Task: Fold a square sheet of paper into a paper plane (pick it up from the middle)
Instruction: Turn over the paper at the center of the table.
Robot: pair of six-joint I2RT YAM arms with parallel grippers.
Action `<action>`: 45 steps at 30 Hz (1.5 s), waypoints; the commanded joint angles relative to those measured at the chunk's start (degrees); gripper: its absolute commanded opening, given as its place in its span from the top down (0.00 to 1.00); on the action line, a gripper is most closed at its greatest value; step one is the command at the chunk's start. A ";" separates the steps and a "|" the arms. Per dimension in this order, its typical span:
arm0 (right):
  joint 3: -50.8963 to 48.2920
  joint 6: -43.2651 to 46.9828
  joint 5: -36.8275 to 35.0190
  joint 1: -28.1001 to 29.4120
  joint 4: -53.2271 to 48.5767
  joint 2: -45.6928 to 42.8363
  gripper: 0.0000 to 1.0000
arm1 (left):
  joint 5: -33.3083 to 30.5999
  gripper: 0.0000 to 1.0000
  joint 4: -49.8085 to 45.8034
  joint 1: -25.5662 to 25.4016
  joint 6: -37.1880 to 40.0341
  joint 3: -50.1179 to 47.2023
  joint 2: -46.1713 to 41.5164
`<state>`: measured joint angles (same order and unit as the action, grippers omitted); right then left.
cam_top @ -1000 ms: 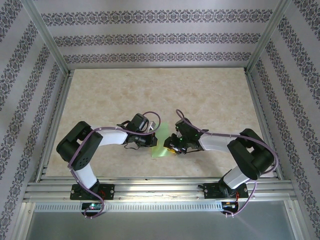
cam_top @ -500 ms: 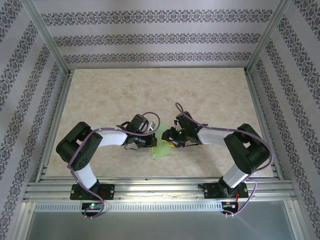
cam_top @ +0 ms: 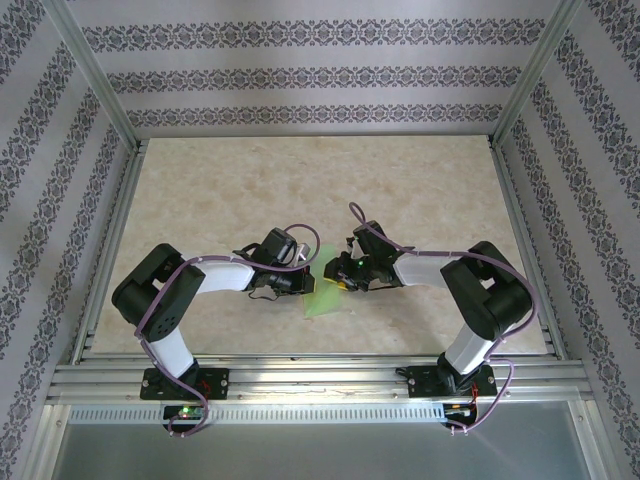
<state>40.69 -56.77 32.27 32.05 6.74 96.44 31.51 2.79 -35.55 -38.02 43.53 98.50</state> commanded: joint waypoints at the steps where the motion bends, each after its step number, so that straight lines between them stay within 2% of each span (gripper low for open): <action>1: -1.15 0.82 0.52 -0.84 2.94 1.13 0.76 | 0.11 0.96 -1.23 -0.66 -0.74 -1.40 -0.65; 10: -1.86 1.04 0.73 -1.42 4.75 1.80 0.90 | 0.22 0.92 -1.65 -0.66 -1.64 -0.68 -2.29; 15: -1.92 1.57 1.22 -1.61 4.83 -0.02 0.97 | -2.09 0.82 -3.96 -0.66 -1.40 0.54 -6.12; 20: -1.14 6.13 -2.16 -2.30 -1.96 -6.06 0.99 | -8.43 0.69 -8.37 -0.66 1.49 1.53 -13.94; 24: 0.18 10.17 -7.45 -2.87 -10.63 -11.42 0.99 | -15.01 0.68 -15.50 0.03 6.78 2.54 -19.49; 26: 2.05 13.17 -11.04 -2.79 -17.20 -13.67 0.99 | -16.74 0.60 -17.49 0.78 8.74 2.15 -21.90; 29: 6.56 18.62 -17.99 -2.35 -28.22 -15.85 0.99 | -19.15 0.57 -18.91 1.27 10.46 1.56 -24.82; 33: 10.63 24.41 -26.97 -1.75 -37.64 -18.00 1.00 | -24.93 0.53 -19.82 1.41 10.07 0.82 -27.46; 36: 14.23 27.59 -36.96 -0.03 -44.22 -18.79 0.99 | -27.53 0.45 -19.34 1.45 8.84 -0.30 -29.49; 37: 15.62 27.98 -41.69 0.99 -46.66 -18.48 0.99 | -28.26 0.41 -19.56 1.51 8.13 -0.46 -30.28; 39: 19.88 29.57 -50.97 3.46 -53.14 -16.42 1.00 | -28.79 0.23 -20.25 1.66 7.14 -1.05 -32.12; 41: 23.09 30.52 -57.66 5.53 -56.87 -14.01 1.00 | -27.40 0.16 -17.74 1.95 8.40 -2.89 -34.57; 45: 27.23 30.06 -65.42 8.45 -59.19 -9.39 1.00 | -29.43 0.00 -12.17 2.65 4.51 -8.53 -40.74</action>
<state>65.54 -28.45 -20.40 38.89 -45.23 84.09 4.84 -13.17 -34.00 -31.09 37.82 60.97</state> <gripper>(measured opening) 0.044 0.972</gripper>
